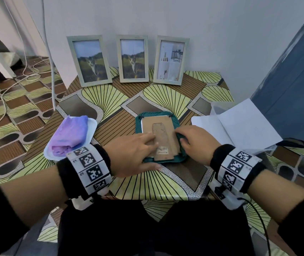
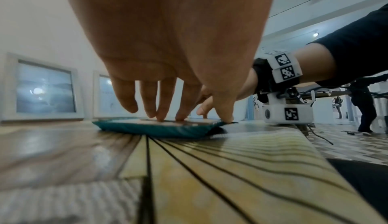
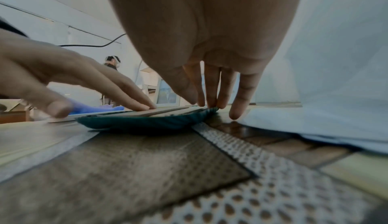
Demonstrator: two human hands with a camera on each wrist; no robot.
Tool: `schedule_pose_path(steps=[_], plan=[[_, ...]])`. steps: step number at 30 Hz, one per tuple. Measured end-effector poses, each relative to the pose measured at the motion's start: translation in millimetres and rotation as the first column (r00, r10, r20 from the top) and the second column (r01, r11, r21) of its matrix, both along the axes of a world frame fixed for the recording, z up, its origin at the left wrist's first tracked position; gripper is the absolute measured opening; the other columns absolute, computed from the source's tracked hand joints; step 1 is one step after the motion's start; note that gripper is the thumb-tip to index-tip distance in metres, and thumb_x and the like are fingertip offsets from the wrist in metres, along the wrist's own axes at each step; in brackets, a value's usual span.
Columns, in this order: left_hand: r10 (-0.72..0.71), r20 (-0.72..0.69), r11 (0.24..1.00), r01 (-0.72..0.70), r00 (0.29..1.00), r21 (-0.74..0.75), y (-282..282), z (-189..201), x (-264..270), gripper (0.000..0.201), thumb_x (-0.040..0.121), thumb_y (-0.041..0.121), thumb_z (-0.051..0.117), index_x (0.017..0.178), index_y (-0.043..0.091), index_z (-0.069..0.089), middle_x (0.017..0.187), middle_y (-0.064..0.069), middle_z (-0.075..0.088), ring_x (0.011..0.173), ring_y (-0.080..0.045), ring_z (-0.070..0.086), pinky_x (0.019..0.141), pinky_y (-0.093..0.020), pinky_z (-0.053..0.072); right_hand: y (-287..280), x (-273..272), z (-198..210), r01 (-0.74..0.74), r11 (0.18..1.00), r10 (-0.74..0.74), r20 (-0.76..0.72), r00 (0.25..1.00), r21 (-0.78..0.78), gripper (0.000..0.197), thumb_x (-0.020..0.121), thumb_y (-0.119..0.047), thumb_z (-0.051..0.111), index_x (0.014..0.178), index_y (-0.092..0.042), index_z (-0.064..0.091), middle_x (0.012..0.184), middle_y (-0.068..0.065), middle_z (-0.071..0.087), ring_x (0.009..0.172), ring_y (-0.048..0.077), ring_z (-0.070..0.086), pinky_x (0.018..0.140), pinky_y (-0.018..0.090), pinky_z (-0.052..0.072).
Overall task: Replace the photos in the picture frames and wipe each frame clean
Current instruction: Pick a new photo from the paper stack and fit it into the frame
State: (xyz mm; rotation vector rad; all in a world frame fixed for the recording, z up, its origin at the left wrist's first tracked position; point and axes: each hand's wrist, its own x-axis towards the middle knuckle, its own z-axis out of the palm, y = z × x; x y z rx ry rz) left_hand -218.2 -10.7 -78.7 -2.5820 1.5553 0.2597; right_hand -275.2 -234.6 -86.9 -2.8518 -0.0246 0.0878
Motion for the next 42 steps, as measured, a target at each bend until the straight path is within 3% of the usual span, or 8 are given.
schedule_pose_path(steps=[6,13,19,28,32,36,38,42], plan=[[-0.027,0.033,0.999,0.026,0.999,0.029,11.7,9.7,13.5,0.093,0.07,0.093,0.016,0.107,0.023,0.064,0.123,0.008,0.057,0.098,-0.012,0.06,0.082,-0.034,0.055,19.0,-25.2,3.4,-0.143,0.989,0.14,0.058,0.988,0.034,0.021,0.092,-0.019,0.049,0.102,-0.018,0.068,0.099,0.002,0.067,0.097,0.019,0.055,0.084,0.038,0.046],[0.066,0.082,0.997,-0.062,0.994,-0.053,17.1,-3.9,-4.6,0.113,0.067,0.097,0.021,0.142,0.014,0.033,0.134,0.001,0.037,0.113,-0.018,0.049,0.092,-0.04,0.052,12.0,-20.5,1.2,-0.08,0.984,0.055,0.156,0.986,0.16,0.028,0.09,-0.017,0.059,0.117,-0.016,0.066,0.117,0.002,0.064,0.109,0.019,0.057,0.096,0.031,0.043],[0.063,0.169,0.998,-0.059,0.984,-0.028,13.6,-5.7,-8.4,0.109,0.07,0.094,0.018,0.139,0.012,0.04,0.142,-0.002,0.043,0.124,-0.02,0.043,0.094,-0.042,0.051,2.1,-14.3,-5.1,-0.065,0.996,0.062,0.047,0.997,0.056,0.045,0.094,-0.019,0.056,0.139,-0.016,0.052,0.143,0.001,0.05,0.129,0.017,0.044,0.1,0.016,0.026],[0.091,-0.011,0.981,-0.091,0.996,-0.172,19.6,3.6,4.8,0.095,0.08,0.077,0.025,0.145,0.009,0.039,0.144,-0.008,0.049,0.112,-0.023,0.051,0.098,-0.038,0.046,0.5,-12.6,8.2,-0.048,0.955,0.0,0.164,0.986,0.292,0.034,0.103,-0.033,0.041,0.128,-0.019,0.059,0.133,-0.004,0.055,0.117,0.0,0.049,0.092,0.005,0.029],[0.077,-0.25,0.868,-0.189,0.965,-0.46,19.3,18.6,4.6,0.065,0.088,0.065,0.033,0.132,0.022,0.054,0.095,-0.001,0.07,0.083,-0.021,0.063,0.077,-0.042,0.05,3.3,-7.9,23.6,0.023,0.811,-0.11,0.114,0.987,0.584,0.049,0.101,-0.051,0.031,0.146,-0.034,0.039,0.152,-0.018,0.033,0.132,-0.016,0.025,0.102,0.002,0.014],[0.071,-0.594,0.694,-0.467,0.801,-0.547,19.4,24.7,2.0,0.061,0.091,0.058,0.042,0.145,0.029,0.043,0.126,0.001,0.065,0.116,-0.014,0.059,0.104,-0.042,0.043,10.9,-6.3,25.0,0.061,0.75,-0.131,0.058,0.99,0.659,0.058,0.096,-0.063,0.027,0.151,-0.044,0.023,0.15,-0.027,0.027,0.128,-0.02,0.026,0.105,0.011,0.018],[-0.016,-0.746,0.604,-0.588,0.666,-0.538,19.9,26.9,-1.8,0.048,0.098,0.047,0.047,0.144,0.032,0.042,0.127,-0.007,0.063,0.117,-0.026,0.059,0.102,-0.054,0.044,16.8,-9.1,18.8,0.097,0.763,-0.132,0.008,0.991,0.639,0.062,0.094,-0.066,0.025,0.151,-0.042,0.023,0.148,-0.025,0.032,0.119,-0.025,0.03,0.101,0.008,0.017],[-0.077,-0.864,0.404,-0.777,0.497,-0.483,24.1,29.3,-6.6,0.046,0.099,0.029,0.045,0.144,0.031,0.034,0.11,-0.018,0.066,0.098,-0.038,0.064,0.088,-0.054,0.054,24.9,-15.4,2.5,0.133,0.828,-0.084,-0.115,0.99,0.544,0.077,0.088,-0.071,0.025,0.153,-0.028,0.027,0.155,-0.013,0.034,0.139,0.001,0.029,0.107,0.018,0.017]])
